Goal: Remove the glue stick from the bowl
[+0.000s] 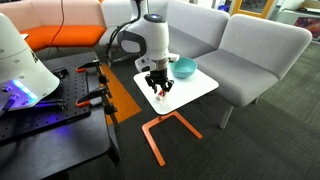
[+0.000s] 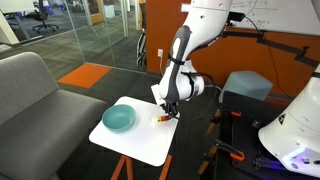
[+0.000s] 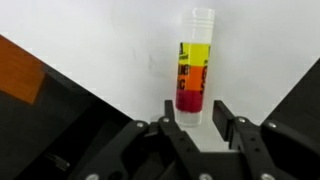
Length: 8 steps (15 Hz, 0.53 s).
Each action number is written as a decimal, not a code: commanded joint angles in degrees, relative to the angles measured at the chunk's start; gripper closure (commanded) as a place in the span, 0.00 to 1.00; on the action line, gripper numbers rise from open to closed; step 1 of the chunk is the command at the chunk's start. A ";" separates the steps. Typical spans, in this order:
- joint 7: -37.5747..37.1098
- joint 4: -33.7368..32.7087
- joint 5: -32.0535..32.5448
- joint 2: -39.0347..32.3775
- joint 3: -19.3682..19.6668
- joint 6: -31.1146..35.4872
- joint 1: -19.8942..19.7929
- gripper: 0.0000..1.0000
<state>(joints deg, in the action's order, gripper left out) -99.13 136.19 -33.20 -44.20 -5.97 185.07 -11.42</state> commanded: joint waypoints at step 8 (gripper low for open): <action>0.90 4.32 -1.66 6.08 4.17 4.14 6.20 0.00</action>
<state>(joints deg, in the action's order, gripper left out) -99.12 137.88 -33.29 -41.63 -4.31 188.46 -9.10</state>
